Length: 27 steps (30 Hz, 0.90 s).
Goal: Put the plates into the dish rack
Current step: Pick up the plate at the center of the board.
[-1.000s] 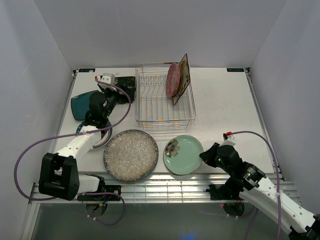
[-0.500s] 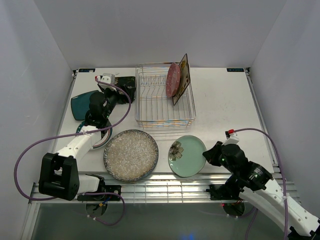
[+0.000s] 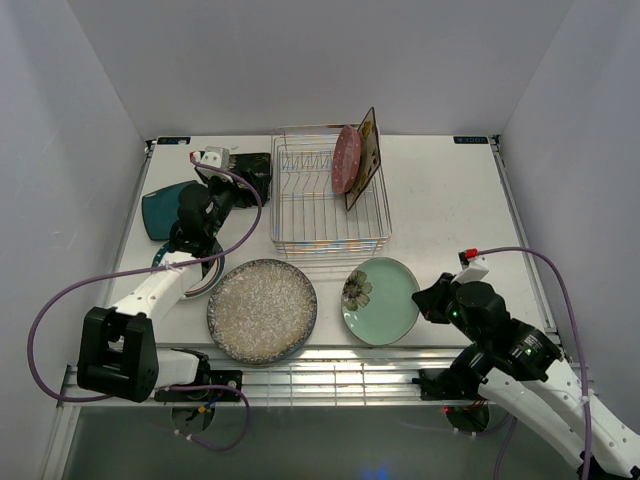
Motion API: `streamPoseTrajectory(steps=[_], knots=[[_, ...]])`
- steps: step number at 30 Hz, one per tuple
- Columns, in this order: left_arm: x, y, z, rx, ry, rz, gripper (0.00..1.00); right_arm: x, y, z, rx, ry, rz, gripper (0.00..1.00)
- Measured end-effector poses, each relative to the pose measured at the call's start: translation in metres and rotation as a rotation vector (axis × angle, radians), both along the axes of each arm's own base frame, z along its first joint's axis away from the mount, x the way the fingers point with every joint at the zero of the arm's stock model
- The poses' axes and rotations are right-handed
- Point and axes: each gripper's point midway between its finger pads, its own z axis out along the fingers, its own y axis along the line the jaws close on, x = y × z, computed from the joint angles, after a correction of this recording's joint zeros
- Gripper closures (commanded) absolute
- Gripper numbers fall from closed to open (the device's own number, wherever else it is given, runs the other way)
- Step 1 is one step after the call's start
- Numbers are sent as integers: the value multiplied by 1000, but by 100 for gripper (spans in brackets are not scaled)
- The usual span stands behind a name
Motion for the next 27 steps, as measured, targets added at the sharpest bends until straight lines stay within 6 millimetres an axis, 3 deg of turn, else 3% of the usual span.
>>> streamPoseTrajectory(steps=[11,27], knots=[[0,1,1,2,-4,2,2,7,5,19,-33,-27,23,92],[-2,1,3,1,-11,5,2,32,31,74,1,-116,56,92]])
